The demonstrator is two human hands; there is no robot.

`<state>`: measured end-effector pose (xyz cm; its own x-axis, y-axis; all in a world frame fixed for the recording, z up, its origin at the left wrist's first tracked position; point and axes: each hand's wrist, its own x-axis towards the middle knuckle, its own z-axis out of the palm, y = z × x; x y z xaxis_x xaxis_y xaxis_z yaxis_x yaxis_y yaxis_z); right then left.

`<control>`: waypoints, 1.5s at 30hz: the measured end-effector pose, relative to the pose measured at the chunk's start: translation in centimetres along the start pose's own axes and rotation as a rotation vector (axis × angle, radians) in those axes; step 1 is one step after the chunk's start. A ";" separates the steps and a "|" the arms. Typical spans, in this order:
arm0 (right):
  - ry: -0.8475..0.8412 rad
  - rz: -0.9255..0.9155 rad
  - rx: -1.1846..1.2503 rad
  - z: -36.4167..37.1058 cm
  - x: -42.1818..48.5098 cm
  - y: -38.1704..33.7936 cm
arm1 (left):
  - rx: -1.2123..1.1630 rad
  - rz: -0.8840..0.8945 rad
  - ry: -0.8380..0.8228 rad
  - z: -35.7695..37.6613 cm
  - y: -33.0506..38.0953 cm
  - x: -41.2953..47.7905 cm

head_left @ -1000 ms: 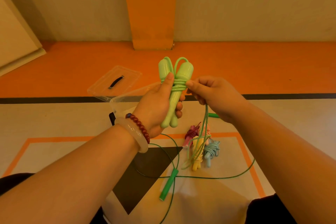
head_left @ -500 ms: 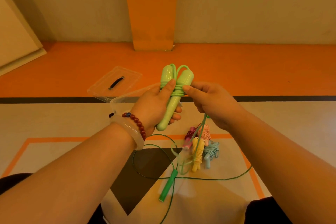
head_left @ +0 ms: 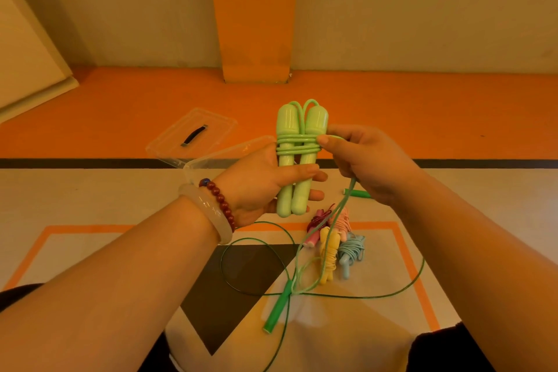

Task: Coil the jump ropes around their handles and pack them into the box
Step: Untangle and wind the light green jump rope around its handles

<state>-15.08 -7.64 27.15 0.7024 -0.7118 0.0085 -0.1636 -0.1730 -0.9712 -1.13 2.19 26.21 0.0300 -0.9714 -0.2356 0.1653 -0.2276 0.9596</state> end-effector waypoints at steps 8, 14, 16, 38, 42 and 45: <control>0.047 -0.021 0.039 1.1 -0.5 -0.6 | -0.105 0.028 0.091 0.5 -0.9 0.4; 0.069 0.038 0.250 1.3 -0.3 -0.6 | -0.117 0.104 0.200 1.4 -0.9 0.8; 0.042 0.039 0.273 0.8 0.0 -0.4 | -0.131 0.131 0.198 1.3 -0.6 0.8; 0.010 0.019 0.157 -0.3 -0.1 -0.5 | -0.221 0.127 0.053 1.1 -0.1 -0.1; 0.015 0.032 0.174 -0.1 0.1 -0.3 | -0.201 0.158 0.142 1.3 -0.2 0.0; 0.020 0.011 0.149 0.1 0.0 -0.4 | -0.108 0.190 0.198 1.1 -0.4 0.3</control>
<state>-14.92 -7.53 27.46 0.6871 -0.7265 0.0012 -0.0656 -0.0637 -0.9958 -2.30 1.93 25.97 0.2604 -0.9614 -0.0891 0.2417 -0.0245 0.9700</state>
